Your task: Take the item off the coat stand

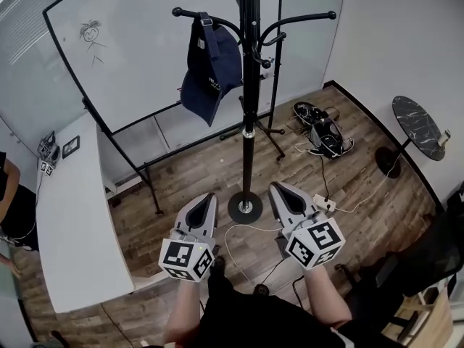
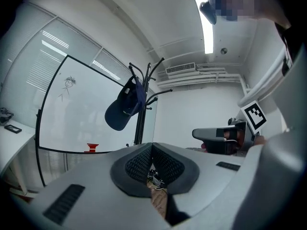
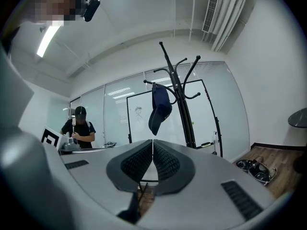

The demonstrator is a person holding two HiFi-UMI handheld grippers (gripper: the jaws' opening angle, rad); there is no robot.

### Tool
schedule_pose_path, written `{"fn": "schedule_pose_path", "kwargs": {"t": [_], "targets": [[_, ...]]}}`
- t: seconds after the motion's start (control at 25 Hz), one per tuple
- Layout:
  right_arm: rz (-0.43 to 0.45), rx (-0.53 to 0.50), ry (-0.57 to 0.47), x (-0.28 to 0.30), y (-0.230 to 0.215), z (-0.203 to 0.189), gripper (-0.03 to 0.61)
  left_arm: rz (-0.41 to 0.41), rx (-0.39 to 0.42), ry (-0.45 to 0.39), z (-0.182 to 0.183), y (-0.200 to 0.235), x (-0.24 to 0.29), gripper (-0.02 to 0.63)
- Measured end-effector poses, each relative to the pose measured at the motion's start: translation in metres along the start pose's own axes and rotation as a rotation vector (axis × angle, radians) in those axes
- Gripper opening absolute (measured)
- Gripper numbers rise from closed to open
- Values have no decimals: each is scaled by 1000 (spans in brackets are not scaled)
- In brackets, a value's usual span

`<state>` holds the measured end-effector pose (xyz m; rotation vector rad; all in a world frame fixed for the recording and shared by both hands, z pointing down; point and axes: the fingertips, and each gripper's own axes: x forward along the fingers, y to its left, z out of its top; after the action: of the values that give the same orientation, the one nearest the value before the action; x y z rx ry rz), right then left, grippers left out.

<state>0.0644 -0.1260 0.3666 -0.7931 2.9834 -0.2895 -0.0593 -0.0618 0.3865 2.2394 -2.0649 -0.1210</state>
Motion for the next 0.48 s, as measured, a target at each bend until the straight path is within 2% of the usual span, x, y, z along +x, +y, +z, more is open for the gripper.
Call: {"fn": "schedule_pose_path", "kwargs": {"t": [0.24,0.48], "targets": [[-75,-3,-4,56,1,9,32,-59,-28,-18,14,60,36,15],[-128,0,5,102,2,2,32,-106,-45,-15,17,106,62,15]]}}
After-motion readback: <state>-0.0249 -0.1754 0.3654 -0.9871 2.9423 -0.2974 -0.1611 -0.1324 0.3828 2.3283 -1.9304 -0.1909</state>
